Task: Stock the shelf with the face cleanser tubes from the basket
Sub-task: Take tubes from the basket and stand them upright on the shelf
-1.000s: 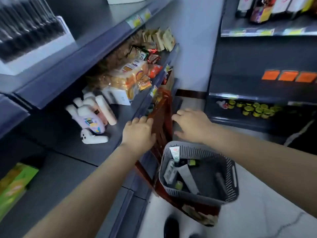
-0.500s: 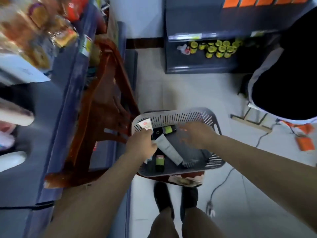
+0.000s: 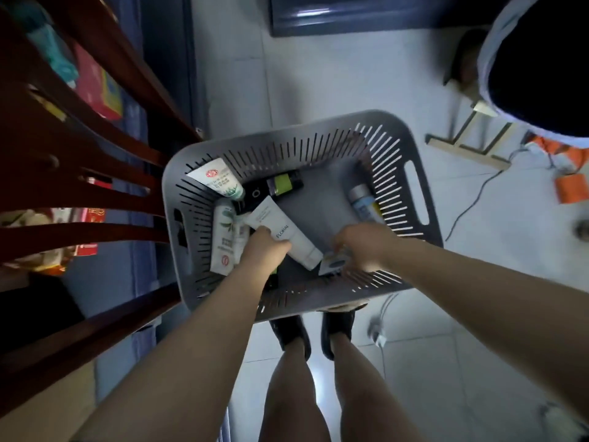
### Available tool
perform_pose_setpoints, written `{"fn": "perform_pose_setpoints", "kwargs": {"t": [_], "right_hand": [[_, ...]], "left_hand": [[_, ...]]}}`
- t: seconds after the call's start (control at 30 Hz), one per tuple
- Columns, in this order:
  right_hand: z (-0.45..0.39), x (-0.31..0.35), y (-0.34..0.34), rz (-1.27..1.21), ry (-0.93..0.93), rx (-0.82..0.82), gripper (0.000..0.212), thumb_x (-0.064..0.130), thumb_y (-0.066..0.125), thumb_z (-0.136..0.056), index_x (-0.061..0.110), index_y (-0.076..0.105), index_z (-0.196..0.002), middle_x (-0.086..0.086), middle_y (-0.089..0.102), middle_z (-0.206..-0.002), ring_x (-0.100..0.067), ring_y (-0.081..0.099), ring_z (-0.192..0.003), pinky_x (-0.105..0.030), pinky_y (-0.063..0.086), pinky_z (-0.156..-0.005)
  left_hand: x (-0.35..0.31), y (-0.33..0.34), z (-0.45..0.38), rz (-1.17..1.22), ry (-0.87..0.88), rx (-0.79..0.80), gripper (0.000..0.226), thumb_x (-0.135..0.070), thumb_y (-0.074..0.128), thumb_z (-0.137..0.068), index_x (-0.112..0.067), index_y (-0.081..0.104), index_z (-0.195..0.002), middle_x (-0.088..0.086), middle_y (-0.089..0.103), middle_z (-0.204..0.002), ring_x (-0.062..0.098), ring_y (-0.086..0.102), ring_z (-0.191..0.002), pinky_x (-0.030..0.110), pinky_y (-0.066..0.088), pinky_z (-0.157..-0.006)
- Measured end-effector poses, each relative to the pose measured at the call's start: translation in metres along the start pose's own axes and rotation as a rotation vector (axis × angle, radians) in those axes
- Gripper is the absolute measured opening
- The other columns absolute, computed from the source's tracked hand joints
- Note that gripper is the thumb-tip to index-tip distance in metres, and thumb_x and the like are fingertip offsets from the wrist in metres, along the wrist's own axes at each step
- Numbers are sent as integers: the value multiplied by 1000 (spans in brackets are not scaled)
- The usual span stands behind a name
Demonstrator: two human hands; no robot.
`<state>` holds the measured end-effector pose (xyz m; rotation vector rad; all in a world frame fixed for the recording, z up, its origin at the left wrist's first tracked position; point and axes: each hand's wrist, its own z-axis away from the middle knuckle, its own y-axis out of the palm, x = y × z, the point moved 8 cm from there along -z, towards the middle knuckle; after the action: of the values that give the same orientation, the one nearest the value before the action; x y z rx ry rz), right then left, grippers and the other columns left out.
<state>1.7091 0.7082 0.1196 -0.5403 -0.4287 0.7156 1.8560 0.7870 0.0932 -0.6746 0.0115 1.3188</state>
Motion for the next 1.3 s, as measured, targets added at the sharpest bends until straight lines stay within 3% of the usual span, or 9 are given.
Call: {"fn": "perform_pose_setpoints", "kwargs": {"t": [0.1,0.17,0.23,0.33,0.53,0.73,0.93,1.17,1.3], "right_hand": [[-19,-9,-5,-231,18,-86,24,39,58,-87,25,69,-104,-1,68,-109,-22,61,-100,-29,47,-78],[-31,-21,-15,-408,59,-239,23,31,55,-90,16,69,-101,-6,69,-104,-24,60,-98,-31,46,-78],[-44,-36,-16,-558,116,-338,22,26,58,-89,9,68,-99,-9,69,-100,-25,61,-97,-32,46,-79],[-62,-48,-2,-742,179,-324,23,19,64,-85,5,62,-103,-7,62,-96,-22,59,-97,-25,40,-73],[-90,-53,31,-1017,298,-288,37,7,67,-79,1,54,-114,-11,64,-112,-26,60,-105,-37,49,-92],[-102,-55,49,-1040,467,-269,28,13,56,-87,2,60,-112,-16,64,-115,-30,61,-103,-40,51,-89],[-85,-51,26,-1625,385,-425,26,4,42,-95,2,53,-119,-18,62,-117,-28,60,-100,-39,52,-84],[-34,-22,-42,-2101,349,-256,26,25,42,-97,10,57,-110,-8,61,-91,-23,59,-78,-39,51,-77],[30,9,-99,-2107,151,-138,54,58,41,-90,9,63,-85,-7,67,-69,-18,66,-59,-25,56,-58]], "left_hand": [[10,10,-22,182,-97,-58,6,-10,57,-85,-9,54,-90,10,58,-97,24,55,-90,24,36,-59],[13,15,-35,312,-156,-88,13,-8,57,-87,-12,48,-80,5,51,-88,20,51,-81,24,35,-56],[16,19,-44,397,-214,-112,11,-9,60,-86,-8,51,-94,5,52,-91,22,55,-85,23,37,-57],[24,23,-61,473,-224,-168,49,-11,66,-82,2,47,-125,12,57,-122,30,56,-111,27,41,-73],[17,29,-83,486,-98,-195,48,-14,71,-79,2,54,-121,12,61,-120,29,61,-106,29,45,-74],[-4,43,-82,500,13,-137,55,-13,72,-79,-2,41,-124,11,56,-124,27,55,-113,34,46,-88],[-12,12,-60,630,127,-201,49,-14,67,-84,-10,43,-126,0,55,-120,15,53,-107,29,44,-85],[-42,-49,8,811,237,-169,39,-8,68,-83,-21,50,-114,1,62,-115,18,61,-102,36,51,-88],[-66,-81,70,798,299,-191,38,-11,68,-82,-22,51,-115,4,65,-113,21,63,-101,36,52,-81]]}}
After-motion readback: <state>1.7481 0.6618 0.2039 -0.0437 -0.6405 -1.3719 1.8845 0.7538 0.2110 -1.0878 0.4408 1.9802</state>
